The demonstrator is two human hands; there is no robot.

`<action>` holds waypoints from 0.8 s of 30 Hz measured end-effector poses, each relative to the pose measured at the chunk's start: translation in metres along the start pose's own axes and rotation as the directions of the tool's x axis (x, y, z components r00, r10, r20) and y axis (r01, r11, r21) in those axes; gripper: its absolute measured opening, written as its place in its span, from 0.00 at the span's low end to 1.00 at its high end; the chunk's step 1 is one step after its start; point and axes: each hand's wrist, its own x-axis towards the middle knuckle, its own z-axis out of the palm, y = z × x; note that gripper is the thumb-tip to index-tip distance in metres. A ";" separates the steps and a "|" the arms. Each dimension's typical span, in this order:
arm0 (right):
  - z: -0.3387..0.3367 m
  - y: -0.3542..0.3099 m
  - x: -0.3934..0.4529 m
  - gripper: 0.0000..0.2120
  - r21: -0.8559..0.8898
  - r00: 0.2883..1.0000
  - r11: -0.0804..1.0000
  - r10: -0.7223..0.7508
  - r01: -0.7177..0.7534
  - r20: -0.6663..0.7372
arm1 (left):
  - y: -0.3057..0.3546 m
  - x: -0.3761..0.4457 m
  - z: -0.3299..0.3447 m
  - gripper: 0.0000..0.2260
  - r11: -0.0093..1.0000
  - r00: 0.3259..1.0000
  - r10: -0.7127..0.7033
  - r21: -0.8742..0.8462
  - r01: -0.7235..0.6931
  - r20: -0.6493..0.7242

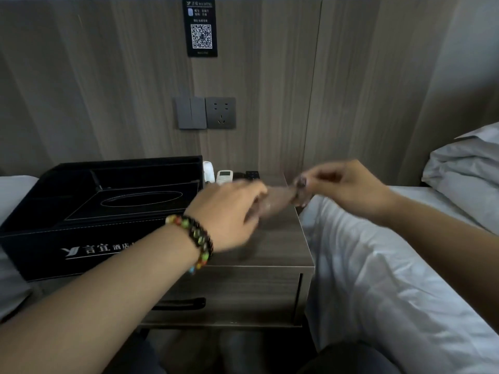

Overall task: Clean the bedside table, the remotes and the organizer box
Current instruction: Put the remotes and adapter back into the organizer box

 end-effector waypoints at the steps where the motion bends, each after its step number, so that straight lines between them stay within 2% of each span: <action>1: 0.004 0.005 -0.010 0.03 -0.027 0.997 1.000 0.017 -0.015 0.075 | 0.002 -0.015 0.004 0.19 1.000 0.998 0.004 0.022 -0.006 0.070; 2: 0.008 0.010 -0.019 0.04 -0.058 0.990 0.997 0.050 -0.043 0.134 | 0.002 -0.030 0.007 0.20 1.000 0.995 -0.010 0.007 0.010 0.097; 4: 0.015 0.020 -0.030 0.05 -0.107 0.981 0.990 0.109 -0.092 0.161 | -0.003 -0.056 0.007 0.18 0.998 1.000 -0.027 -0.061 0.026 -0.012; 6: 0.022 0.023 -0.031 0.04 -0.169 0.988 0.980 0.119 -0.101 0.096 | -0.018 -0.075 0.004 0.17 0.998 0.975 -0.048 -0.059 0.036 -0.219; 8: 0.035 0.016 -0.024 0.07 -0.202 0.996 0.976 0.085 -0.078 0.025 | -0.038 -0.090 0.000 0.20 0.992 0.946 -0.117 0.003 0.124 -0.302; 11: 0.073 -0.008 -0.006 0.15 -0.200 0.997 0.978 -0.055 0.063 0.049 | -0.068 -0.109 0.003 0.29 0.935 0.929 -0.309 0.114 0.336 -0.205; 13: 0.106 -0.024 0.008 0.22 -0.195 0.984 0.969 -0.131 0.152 0.117 | -0.085 -0.117 0.008 0.31 0.895 0.908 -0.404 0.161 0.417 -0.106; 15: 0.141 -0.036 0.020 0.27 -0.154 0.976 0.975 -0.130 0.158 0.177 | -0.098 -0.122 0.009 0.28 0.888 0.905 -0.416 0.175 0.425 -0.087; 17: 0.173 -0.044 0.026 0.28 -0.122 0.967 0.984 -0.098 0.129 0.233 | -0.108 -0.124 0.005 0.25 0.886 0.903 -0.417 0.174 0.429 -0.103; 24: 0.238 -0.063 0.032 0.25 -0.293 0.947 0.927 -0.147 0.232 0.285 | -0.153 -0.159 -0.001 0.25 0.875 0.888 -0.414 0.180 0.449 -0.199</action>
